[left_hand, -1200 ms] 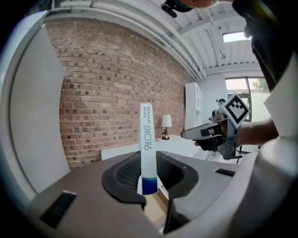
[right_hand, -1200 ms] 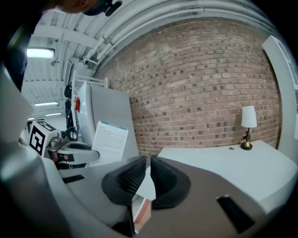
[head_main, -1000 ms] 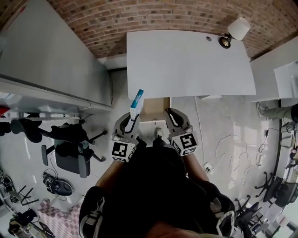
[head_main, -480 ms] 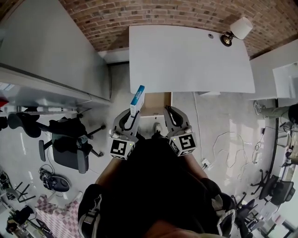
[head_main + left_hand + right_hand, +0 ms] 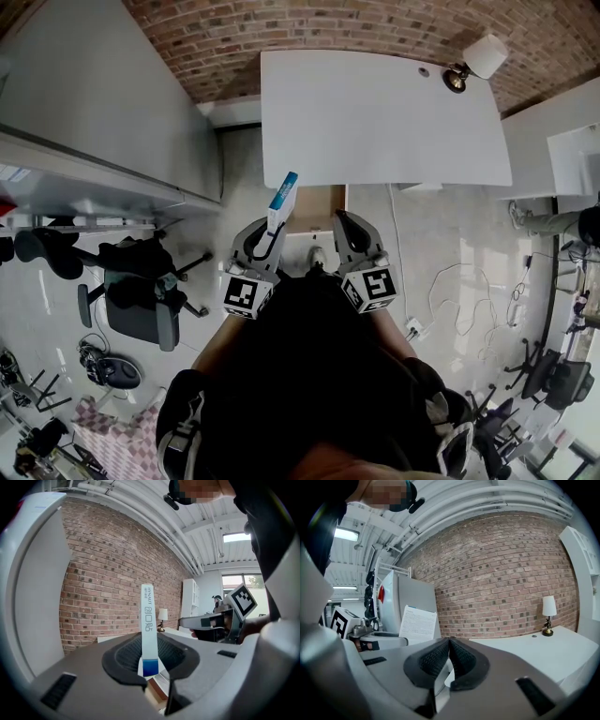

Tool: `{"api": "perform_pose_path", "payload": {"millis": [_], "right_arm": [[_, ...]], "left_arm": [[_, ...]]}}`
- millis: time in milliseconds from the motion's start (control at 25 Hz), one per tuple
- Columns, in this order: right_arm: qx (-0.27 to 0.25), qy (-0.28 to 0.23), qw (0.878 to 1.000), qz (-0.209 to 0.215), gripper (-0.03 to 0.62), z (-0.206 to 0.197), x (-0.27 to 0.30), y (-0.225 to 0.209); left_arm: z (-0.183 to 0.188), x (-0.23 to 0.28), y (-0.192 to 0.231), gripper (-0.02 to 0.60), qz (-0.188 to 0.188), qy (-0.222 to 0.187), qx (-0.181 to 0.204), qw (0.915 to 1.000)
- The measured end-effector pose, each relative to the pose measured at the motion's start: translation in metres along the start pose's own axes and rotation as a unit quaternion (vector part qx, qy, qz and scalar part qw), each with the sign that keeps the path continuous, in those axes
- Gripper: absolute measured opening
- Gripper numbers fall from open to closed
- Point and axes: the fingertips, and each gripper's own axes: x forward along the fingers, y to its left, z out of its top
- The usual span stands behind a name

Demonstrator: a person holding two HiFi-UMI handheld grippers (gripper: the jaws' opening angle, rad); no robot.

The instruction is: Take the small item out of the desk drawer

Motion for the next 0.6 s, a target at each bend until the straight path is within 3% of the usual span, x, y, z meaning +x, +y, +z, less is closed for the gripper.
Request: {"api": "perform_pose_path", "payload": {"millis": [200, 400, 600], "right_arm": [[-0.004, 0.001, 1.000, -0.002, 0.026, -0.0013, -0.0003, -0.0007], [-0.003, 0.001, 1.000, -0.003, 0.026, -0.0005, -0.0007, -0.0011], [-0.008, -0.001, 1.000, -0.002, 0.026, -0.0003, 0.0005, -0.0013]], "left_arm": [[0.0001, 0.0014, -0.0018, 0.091, -0.005, -0.006, 0.006, 0.9999], [-0.0049, -0.0004, -0.0015, 0.091, 0.002, 0.011, -0.013, 0.9999], [0.0017, 0.0027, -0.0008, 0.091, -0.007, -0.014, 0.008, 0.9999]]}}
